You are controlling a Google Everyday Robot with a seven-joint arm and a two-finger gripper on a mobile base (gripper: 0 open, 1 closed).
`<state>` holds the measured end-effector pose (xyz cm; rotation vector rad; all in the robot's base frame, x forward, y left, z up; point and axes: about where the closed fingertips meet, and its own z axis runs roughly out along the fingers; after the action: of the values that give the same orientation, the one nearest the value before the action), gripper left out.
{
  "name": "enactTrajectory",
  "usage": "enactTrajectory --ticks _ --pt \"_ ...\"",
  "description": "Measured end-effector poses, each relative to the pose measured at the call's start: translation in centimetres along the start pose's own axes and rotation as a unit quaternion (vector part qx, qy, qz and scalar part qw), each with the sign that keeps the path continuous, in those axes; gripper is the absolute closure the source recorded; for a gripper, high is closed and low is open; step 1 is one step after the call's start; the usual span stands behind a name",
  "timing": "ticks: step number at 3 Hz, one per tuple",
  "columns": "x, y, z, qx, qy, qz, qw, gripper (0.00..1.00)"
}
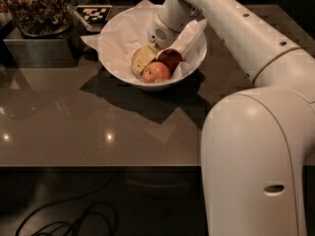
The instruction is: Pick apple from white bowl
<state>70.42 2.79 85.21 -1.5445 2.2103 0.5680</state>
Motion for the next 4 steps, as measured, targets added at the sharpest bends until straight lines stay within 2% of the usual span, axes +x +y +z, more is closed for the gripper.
enactTrajectory --ticks 1,3,4 --pt "0.1 0.2 0.3 -0.006 -0.001 -0.004 1.0000 0.53" --pt "0.0 0.3 -1.0 -0.004 -0.023 -0.014 0.9996 0.98" --pt "-0.4 0.6 -2.3 -0.005 -0.036 -0.028 0.9990 1.00"
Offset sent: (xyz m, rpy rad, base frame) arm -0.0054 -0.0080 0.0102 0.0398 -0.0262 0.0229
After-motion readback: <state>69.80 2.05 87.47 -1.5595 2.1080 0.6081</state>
